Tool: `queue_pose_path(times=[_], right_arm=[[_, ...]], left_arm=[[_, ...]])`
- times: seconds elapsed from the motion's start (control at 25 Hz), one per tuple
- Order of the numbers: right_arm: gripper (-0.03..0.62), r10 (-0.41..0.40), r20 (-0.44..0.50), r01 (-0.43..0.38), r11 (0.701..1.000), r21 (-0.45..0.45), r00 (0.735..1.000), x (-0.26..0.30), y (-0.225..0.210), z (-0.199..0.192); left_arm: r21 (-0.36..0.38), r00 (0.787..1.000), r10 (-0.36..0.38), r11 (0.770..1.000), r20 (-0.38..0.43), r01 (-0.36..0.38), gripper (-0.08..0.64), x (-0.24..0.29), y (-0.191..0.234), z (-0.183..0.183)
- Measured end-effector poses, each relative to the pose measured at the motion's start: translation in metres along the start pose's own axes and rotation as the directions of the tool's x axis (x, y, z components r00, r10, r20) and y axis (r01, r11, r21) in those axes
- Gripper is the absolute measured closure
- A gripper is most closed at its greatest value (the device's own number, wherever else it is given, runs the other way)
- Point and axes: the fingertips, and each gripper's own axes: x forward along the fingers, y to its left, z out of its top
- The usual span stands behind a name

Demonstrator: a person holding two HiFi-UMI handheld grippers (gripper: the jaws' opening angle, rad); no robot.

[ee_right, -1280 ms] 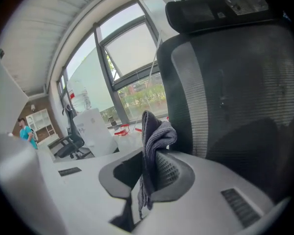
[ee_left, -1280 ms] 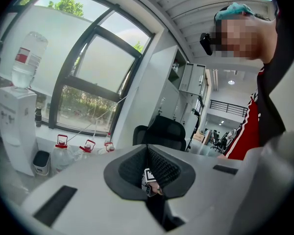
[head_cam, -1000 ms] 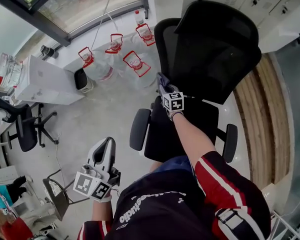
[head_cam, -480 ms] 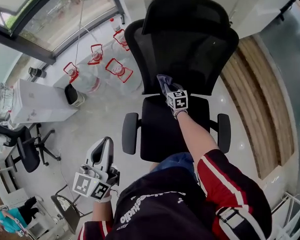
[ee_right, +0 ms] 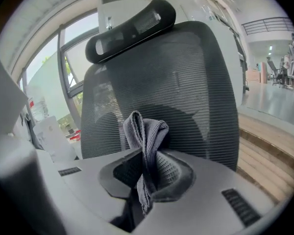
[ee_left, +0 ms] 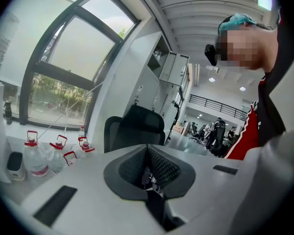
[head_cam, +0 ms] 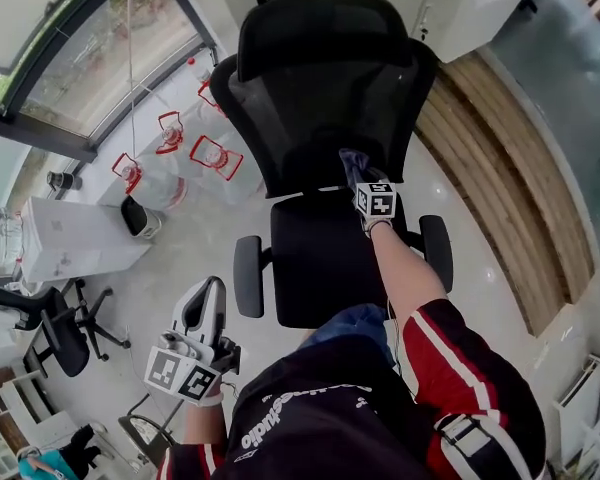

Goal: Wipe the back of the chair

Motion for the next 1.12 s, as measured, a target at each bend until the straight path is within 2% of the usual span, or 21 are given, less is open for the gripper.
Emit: queue_pose_path(times=[0.28,0.56,0.8,0.96,1.12], right_arm=[[0.534,-0.132,0.022,0.130,0.990,0.059,0.991,-0.039,-0.074,0.003],[0.534,-0.253,0.034,0.249,0.964,0.097,0.967,-0.085,-0.134,0.006],[0.534,-0.287,0.053,0.281,0.955,0.098,0.956,-0.133,-0.150,0.009],[0.534,-0.286,0.085,0.279,0.956,0.089,0.954,-0.169,-0.151,0.030],[0.534,-0.228,0.119,0.231,0.973,-0.009,0.966,-0.214,-0.126,0.065]], left_arm=[[0.010,0.998,-0.063,0.998,-0.018,0.063,0.535,0.010,-0.021,-0.003],[0.032,0.992,-0.118,0.992,-0.033,0.119,0.535,0.019,-0.041,-0.004],[0.051,0.986,-0.165,0.985,-0.025,0.166,0.535,0.018,-0.064,0.002],[0.067,0.984,-0.180,0.981,-0.010,0.180,0.535,0.022,-0.079,0.011],[0.098,0.984,-0.176,0.980,-0.002,0.176,0.535,0.023,-0.104,0.025]])
